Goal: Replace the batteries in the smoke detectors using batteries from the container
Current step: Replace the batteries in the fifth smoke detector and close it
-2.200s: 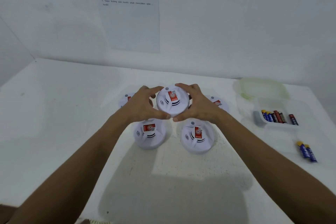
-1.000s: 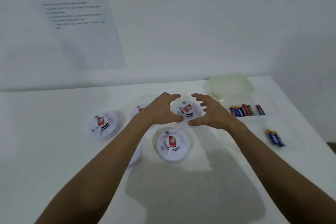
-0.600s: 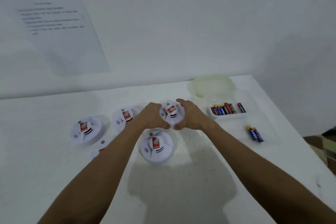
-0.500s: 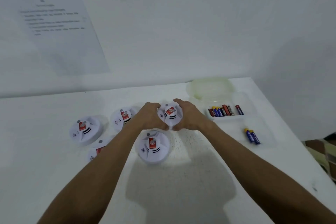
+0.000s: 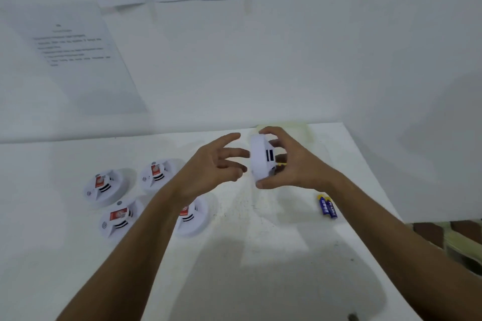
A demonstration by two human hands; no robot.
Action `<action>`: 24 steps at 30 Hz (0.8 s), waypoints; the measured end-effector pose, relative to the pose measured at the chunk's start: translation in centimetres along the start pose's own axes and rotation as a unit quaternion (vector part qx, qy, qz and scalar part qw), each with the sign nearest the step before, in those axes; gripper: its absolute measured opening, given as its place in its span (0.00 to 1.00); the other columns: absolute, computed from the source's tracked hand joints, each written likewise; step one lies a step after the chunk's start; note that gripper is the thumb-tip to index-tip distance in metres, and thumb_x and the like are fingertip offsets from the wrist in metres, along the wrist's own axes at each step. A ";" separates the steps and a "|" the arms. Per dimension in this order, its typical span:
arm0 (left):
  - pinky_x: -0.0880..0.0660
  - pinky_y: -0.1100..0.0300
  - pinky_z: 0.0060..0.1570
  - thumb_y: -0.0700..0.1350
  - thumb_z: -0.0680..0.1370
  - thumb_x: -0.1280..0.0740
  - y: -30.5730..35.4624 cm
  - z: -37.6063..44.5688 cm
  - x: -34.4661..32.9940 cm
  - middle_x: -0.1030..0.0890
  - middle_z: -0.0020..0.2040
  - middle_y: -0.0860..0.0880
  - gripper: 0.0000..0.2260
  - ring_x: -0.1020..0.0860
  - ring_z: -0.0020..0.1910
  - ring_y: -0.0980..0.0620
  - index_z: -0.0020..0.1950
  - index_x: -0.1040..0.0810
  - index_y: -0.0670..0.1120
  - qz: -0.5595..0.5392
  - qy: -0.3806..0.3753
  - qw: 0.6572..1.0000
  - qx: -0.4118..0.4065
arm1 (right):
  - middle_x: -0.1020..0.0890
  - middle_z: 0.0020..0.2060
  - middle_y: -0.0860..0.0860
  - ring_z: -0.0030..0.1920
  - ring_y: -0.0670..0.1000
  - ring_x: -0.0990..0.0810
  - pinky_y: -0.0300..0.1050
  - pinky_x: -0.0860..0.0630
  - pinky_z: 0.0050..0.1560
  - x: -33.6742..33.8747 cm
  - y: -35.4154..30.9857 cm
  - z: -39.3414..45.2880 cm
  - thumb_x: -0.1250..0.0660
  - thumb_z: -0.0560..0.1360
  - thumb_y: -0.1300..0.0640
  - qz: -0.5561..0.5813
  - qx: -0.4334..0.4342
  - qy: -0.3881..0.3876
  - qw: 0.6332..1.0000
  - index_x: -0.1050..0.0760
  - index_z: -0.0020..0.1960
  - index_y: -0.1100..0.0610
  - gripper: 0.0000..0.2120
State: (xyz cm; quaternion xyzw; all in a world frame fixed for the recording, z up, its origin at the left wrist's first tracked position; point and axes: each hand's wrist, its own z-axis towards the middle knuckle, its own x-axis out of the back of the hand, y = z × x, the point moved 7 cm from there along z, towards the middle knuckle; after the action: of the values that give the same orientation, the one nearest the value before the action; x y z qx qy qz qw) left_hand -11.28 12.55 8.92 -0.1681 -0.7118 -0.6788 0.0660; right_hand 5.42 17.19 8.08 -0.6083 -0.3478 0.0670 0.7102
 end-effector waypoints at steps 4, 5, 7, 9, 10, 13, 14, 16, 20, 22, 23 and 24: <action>0.23 0.47 0.59 0.43 0.73 0.26 0.8 -0.1 -2.9 0.20 0.62 0.53 0.28 0.17 0.52 0.53 0.69 0.30 0.62 0.001 -0.001 1.000 0.007 | 0.18 0.56 0.50 0.54 0.54 0.17 0.47 0.18 0.46 2.0 1.3 -2.4 0.20 0.60 0.66 0.133 0.012 -0.034 0.990 0.37 0.65 0.46 0.42; 0.22 0.47 0.58 0.44 0.73 0.25 1.2 -0.2 -3.9 0.19 0.61 0.53 0.28 0.17 0.52 0.51 0.69 0.29 0.62 -0.006 -0.012 1.000 0.003 | 0.18 0.55 0.46 0.55 0.53 0.17 0.49 0.18 0.47 2.2 1.6 -2.9 0.21 0.60 0.68 0.157 0.018 -0.038 0.987 0.37 0.65 0.47 0.42; 0.20 0.48 0.53 0.42 0.73 0.25 2.1 -0.3 -5.3 0.17 0.57 0.50 0.27 0.16 0.50 0.46 0.69 0.28 0.59 -0.021 -0.022 0.999 -0.011 | 0.19 0.56 0.43 0.57 0.50 0.19 0.49 0.19 0.48 2.6 2.2 -3.7 0.24 0.60 0.72 0.190 0.027 -0.045 0.980 0.38 0.67 0.51 0.42; 0.18 0.50 0.48 0.39 0.72 0.25 2.7 -0.5 -6.2 0.16 0.53 0.49 0.27 0.16 0.47 0.44 0.68 0.26 0.56 -0.034 -0.008 0.999 -0.019 | 0.22 0.61 0.45 0.61 0.51 0.21 0.52 0.19 0.50 2.9 2.5 -4.5 0.24 0.61 0.74 0.197 0.038 -0.052 0.978 0.38 0.70 0.54 0.43; 0.18 0.50 0.45 0.39 0.71 0.24 2.9 -0.6 -6.4 0.15 0.52 0.49 0.27 0.16 0.45 0.43 0.67 0.24 0.56 -0.034 0.004 0.999 -0.020 | 0.23 0.63 0.47 0.63 0.52 0.22 0.54 0.19 0.52 3.1 2.6 -4.9 0.24 0.61 0.73 0.191 0.045 -0.056 0.979 0.38 0.70 0.54 0.44; 0.18 0.50 0.41 0.38 0.68 0.22 2.9 -1.1 -7.0 0.15 0.51 0.50 0.27 0.16 0.41 0.43 0.63 0.22 0.57 -0.016 0.027 0.999 -0.021 | 0.25 0.66 0.49 0.66 0.55 0.24 0.58 0.20 0.57 3.6 3.0 -5.8 0.22 0.62 0.71 0.172 0.051 -0.068 0.981 0.36 0.73 0.51 0.44; 0.18 0.50 0.41 0.38 0.68 0.22 2.9 -1.3 -7.3 0.15 0.51 0.51 0.28 0.15 0.42 0.43 0.63 0.22 0.57 -0.010 0.029 0.999 -0.021 | 0.25 0.66 0.49 0.67 0.55 0.25 0.59 0.20 0.58 3.6 3.2 -6.1 0.22 0.63 0.70 0.166 0.054 -0.073 0.982 0.36 0.73 0.51 0.44; 0.18 0.51 0.40 0.38 0.67 0.21 2.8 -1.6 -7.9 0.16 0.52 0.50 0.29 0.15 0.42 0.44 0.65 0.23 0.56 0.002 0.036 0.999 -0.013 | 0.26 0.68 0.48 0.68 0.54 0.26 0.61 0.21 0.60 3.6 3.6 -6.6 0.22 0.64 0.68 0.148 0.061 -0.084 0.984 0.38 0.75 0.49 0.46; 0.19 0.54 0.35 0.39 0.66 0.21 2.7 -2.2 -9.0 0.16 0.51 0.49 0.28 0.15 0.38 0.46 0.63 0.22 0.55 0.025 0.058 0.998 -0.005 | 0.29 0.70 0.44 0.70 0.47 0.29 0.48 0.22 0.62 3.3 4.0 -7.1 0.19 0.62 0.68 0.114 0.075 -0.096 0.986 0.42 0.76 0.49 0.51; 0.20 0.56 0.32 0.39 0.66 0.20 2.7 -2.6 -9.4 0.17 0.50 0.48 0.27 0.16 0.35 0.49 0.62 0.22 0.54 0.033 0.074 0.997 0.003 | 0.28 0.68 0.45 0.68 0.45 0.28 0.41 0.23 0.60 3.2 4.0 -7.1 0.18 0.60 0.68 0.107 0.084 -0.088 0.987 0.39 0.74 0.49 0.50; 0.20 0.56 0.31 0.39 0.66 0.20 2.7 -2.9 -9.5 0.17 0.50 0.48 0.27 0.17 0.33 0.50 0.62 0.22 0.53 0.038 0.080 0.996 0.007 | 0.27 0.67 0.45 0.67 0.45 0.27 0.40 0.23 0.59 3.1 3.9 -7.1 0.17 0.58 0.68 0.104 0.091 -0.082 0.987 0.37 0.72 0.48 0.49; 0.21 0.57 0.30 0.39 0.66 0.20 2.7 -3.1 -9.6 0.18 0.51 0.48 0.26 0.17 0.32 0.50 0.61 0.22 0.53 0.046 0.084 0.995 0.010 | 0.26 0.65 0.46 0.66 0.45 0.26 0.38 0.23 0.58 3.0 3.9 -7.2 0.17 0.57 0.67 0.098 0.098 -0.074 0.988 0.35 0.70 0.46 0.48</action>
State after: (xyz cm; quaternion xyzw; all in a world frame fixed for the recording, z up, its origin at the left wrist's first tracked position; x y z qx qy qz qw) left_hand -1.81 8.08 8.57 -0.1422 -0.7019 -0.6798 0.1579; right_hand 13.08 13.88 5.64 -0.5603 -0.3299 0.2143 0.7289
